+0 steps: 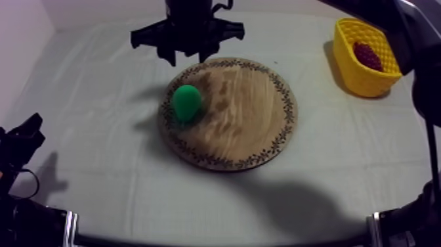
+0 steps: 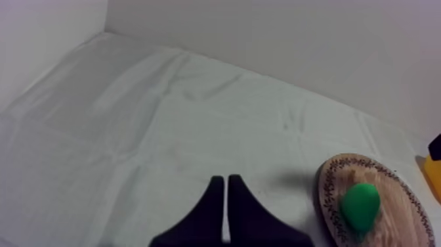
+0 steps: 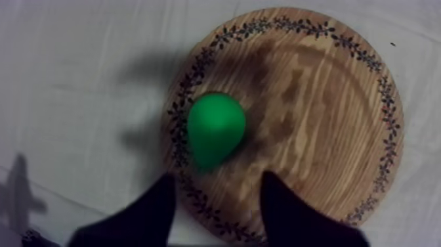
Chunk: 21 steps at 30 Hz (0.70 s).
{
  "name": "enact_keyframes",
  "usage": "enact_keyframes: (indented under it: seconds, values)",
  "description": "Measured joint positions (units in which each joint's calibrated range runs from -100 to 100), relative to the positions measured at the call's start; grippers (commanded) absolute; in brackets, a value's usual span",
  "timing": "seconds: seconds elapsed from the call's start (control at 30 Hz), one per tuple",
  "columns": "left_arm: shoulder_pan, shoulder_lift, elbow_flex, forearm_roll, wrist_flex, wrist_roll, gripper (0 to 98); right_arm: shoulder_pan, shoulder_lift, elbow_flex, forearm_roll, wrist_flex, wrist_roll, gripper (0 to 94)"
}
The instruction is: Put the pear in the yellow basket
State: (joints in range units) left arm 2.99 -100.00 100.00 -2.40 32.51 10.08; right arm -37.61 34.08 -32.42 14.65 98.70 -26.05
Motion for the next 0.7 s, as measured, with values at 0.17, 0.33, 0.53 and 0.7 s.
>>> enact_keyframes:
  seconds: [0.17,0.33,0.53,0.7]
  values:
    - [0.0,0.0,0.0,0.0,0.0,0.0,0.1,0.0,0.43,0.24,-0.41,-0.01,1.81,58.3]
    - [0.0,0.0,0.0,0.0,0.0,0.0,0.1,0.12,2.05,0.12,-0.58,-0.1,2.41,58.1]
    - [0.0,0.0,0.0,0.0,0.0,0.0,0.1,0.51,4.55,-0.28,-1.3,-0.17,2.63,58.2]
    - [0.0,0.0,0.0,0.0,0.0,0.0,0.1,0.93,7.77,-1.19,-2.22,-0.43,2.74,61.0]
